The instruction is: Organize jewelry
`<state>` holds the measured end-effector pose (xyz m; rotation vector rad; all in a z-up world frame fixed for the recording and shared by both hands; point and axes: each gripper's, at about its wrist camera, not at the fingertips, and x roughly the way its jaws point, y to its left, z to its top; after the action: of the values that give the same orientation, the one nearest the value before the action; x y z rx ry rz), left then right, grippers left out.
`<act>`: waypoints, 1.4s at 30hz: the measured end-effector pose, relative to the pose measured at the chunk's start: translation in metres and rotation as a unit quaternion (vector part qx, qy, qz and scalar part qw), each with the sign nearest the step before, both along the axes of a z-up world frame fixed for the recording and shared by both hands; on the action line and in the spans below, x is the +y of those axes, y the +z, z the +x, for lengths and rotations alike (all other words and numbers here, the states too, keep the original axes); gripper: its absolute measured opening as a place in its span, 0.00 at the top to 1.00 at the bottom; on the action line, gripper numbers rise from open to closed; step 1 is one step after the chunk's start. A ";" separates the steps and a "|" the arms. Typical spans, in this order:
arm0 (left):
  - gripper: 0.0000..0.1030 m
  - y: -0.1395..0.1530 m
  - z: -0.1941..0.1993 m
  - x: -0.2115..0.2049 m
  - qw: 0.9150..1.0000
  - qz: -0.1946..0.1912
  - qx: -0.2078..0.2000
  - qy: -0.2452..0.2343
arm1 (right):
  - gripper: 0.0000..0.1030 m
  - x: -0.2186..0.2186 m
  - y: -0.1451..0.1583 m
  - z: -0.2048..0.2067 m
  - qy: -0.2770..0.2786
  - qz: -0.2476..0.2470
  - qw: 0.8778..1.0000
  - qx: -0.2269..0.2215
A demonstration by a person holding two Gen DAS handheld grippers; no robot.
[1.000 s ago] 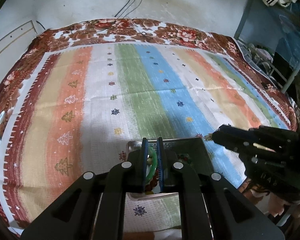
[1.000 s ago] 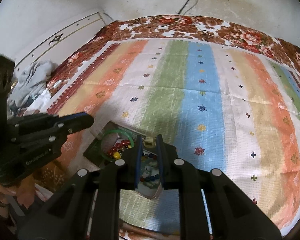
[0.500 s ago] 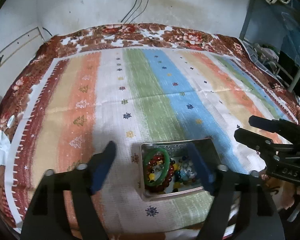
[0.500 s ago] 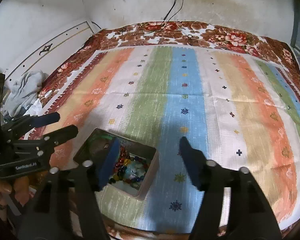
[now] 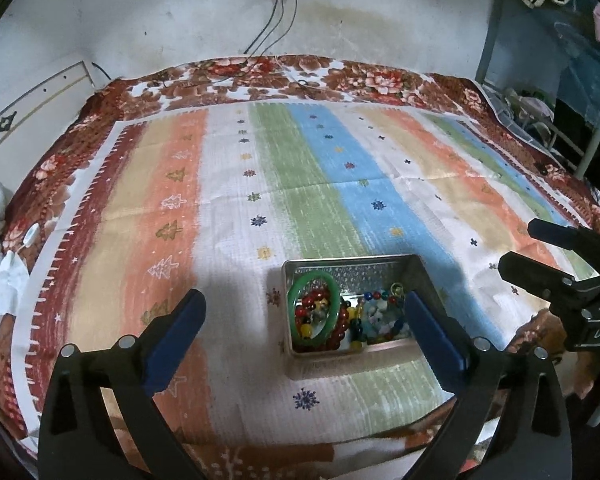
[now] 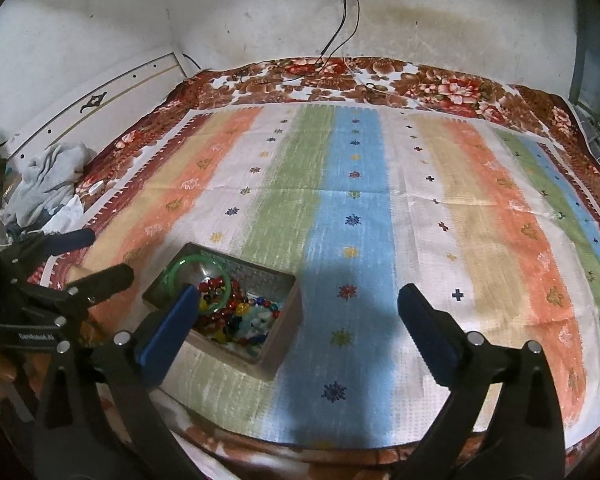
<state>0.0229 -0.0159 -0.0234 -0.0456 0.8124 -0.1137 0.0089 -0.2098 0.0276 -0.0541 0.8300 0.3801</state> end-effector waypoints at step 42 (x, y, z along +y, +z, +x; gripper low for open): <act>0.05 0.008 -0.022 -0.017 0.999 0.024 -0.045 -0.012 | 0.05 -0.011 -0.009 -0.021 0.015 0.005 1.000 -0.013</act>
<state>0.0008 -0.0327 -0.0151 0.0147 0.7247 -0.1191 -0.0121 -0.2206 0.0185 -0.0617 0.8019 0.4104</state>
